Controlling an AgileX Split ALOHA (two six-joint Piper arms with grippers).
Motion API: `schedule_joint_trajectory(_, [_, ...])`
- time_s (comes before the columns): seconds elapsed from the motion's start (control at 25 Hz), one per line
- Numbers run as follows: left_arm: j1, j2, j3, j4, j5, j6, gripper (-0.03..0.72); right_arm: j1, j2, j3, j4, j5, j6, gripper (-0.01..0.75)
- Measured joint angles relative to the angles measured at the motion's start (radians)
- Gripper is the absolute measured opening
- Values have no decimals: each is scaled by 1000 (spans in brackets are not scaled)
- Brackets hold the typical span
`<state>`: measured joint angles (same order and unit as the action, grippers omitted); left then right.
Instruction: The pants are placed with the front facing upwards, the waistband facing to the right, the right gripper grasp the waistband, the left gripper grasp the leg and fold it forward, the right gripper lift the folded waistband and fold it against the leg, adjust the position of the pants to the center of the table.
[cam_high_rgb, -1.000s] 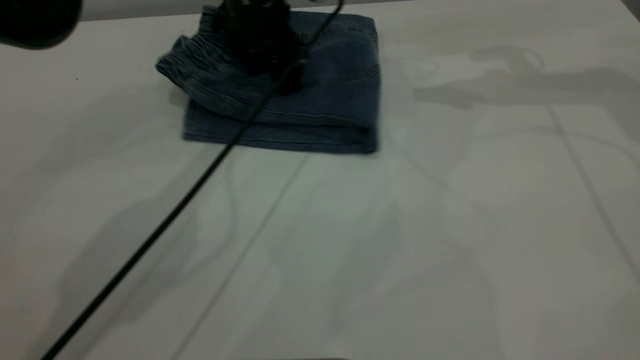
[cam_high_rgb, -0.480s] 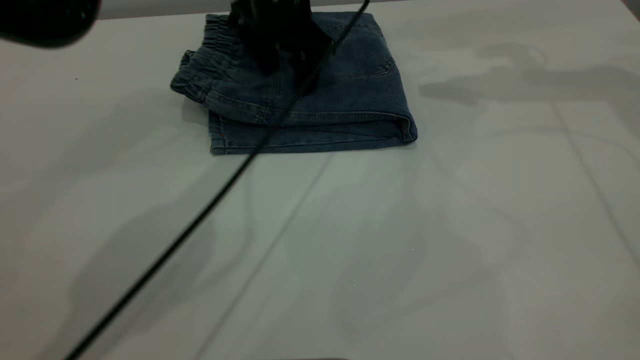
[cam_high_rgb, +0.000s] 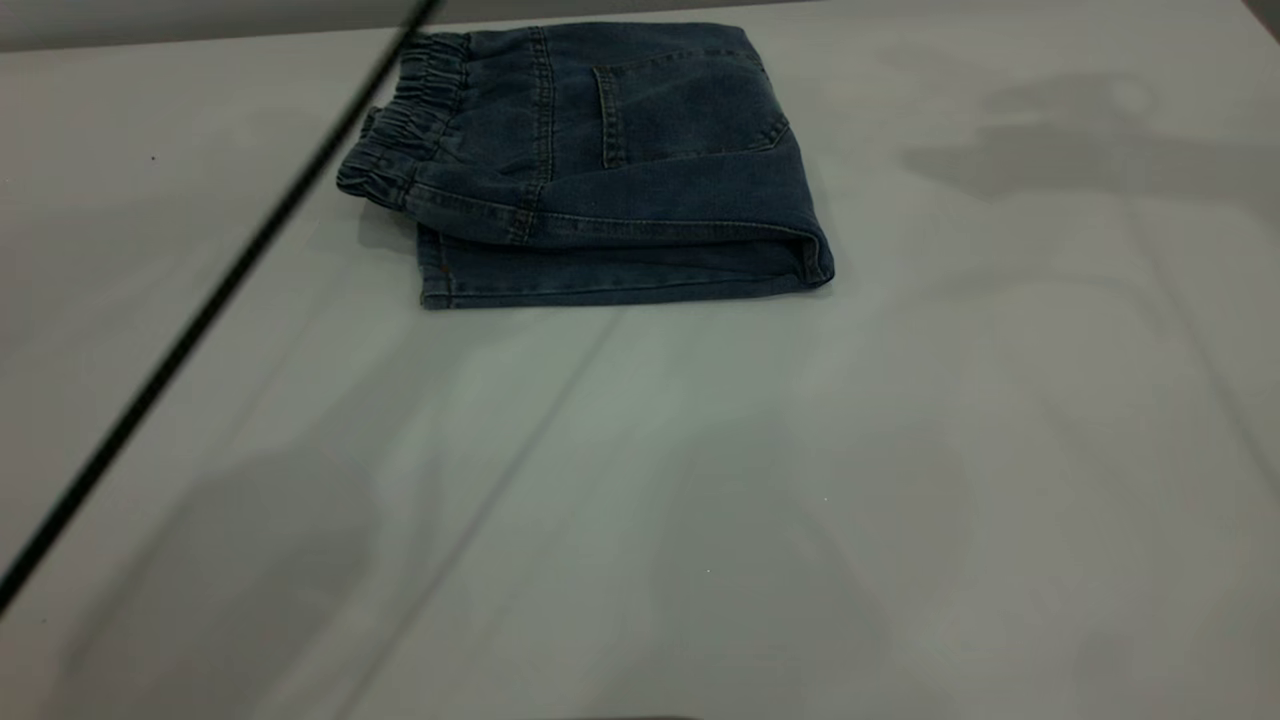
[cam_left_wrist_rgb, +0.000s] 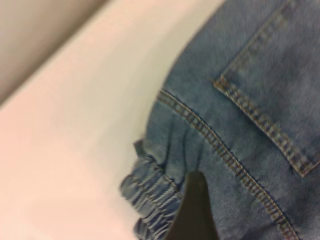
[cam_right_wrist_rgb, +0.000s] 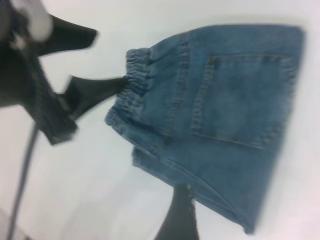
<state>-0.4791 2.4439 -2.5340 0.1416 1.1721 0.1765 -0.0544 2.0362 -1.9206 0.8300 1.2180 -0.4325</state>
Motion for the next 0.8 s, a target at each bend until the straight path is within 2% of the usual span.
schedule_joint_trajectory(0.24, [0, -141, 1, 37, 0, -11, 568, 0, -287, 19, -134, 18, 126, 578])
schedule_joint_trajectory(0.44, [0, -296, 23, 39, 0, -47, 568, 0, -577, 142, -213, 31, 195, 578])
schedule_joint_trajectory(0.56, [0, -423, 136, 42, 0, -70, 568, 0, -778, 287, -227, 36, 202, 578])
schedule_joint_trajectory(0.8, [0, -728, 541, 42, 0, -105, 568, 0, -1175, 646, -258, 43, 202, 578])
